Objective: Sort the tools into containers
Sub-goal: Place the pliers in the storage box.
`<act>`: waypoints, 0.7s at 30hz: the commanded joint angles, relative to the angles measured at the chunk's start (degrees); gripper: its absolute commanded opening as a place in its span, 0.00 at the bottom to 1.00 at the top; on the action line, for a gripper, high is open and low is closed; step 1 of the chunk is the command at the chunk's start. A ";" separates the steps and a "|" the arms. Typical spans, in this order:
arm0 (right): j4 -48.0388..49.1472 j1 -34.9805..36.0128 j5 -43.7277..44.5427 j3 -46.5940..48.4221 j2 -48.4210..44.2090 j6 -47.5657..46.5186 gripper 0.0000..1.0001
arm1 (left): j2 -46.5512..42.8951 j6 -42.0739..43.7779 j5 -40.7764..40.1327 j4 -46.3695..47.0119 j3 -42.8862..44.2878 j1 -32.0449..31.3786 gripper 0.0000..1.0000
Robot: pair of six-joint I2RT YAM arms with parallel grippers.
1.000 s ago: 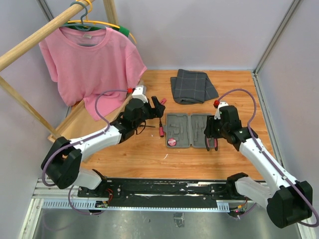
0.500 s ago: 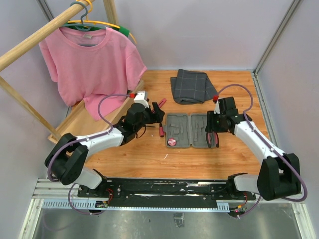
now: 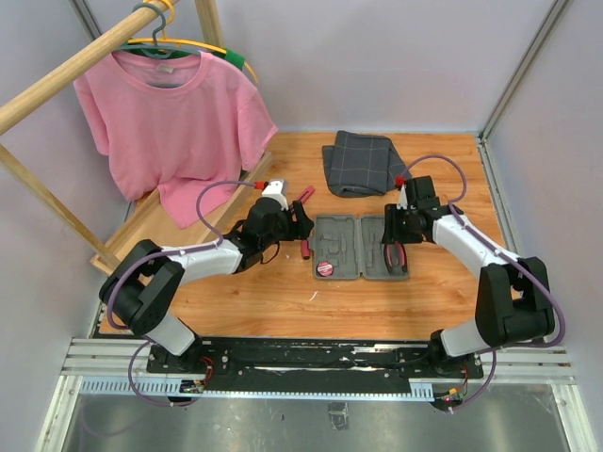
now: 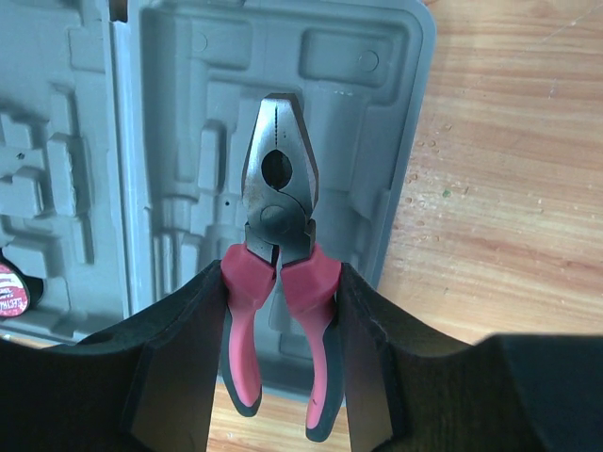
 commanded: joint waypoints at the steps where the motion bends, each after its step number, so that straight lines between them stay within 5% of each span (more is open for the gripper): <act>1: 3.96 -0.64 1.54 1.12 1.25 0.04 0.01 | 0.71 0.64 1.38 1.79 2.05 0.45 0.69; 11: 9.74 -0.57 2.66 -0.85 4.37 1.09 0.01 | 1.06 0.93 3.17 1.83 2.41 0.45 0.60; 21: 9.08 -0.56 4.33 -2.73 4.76 0.77 0.12 | 2.31 0.41 4.06 1.96 2.84 0.45 0.60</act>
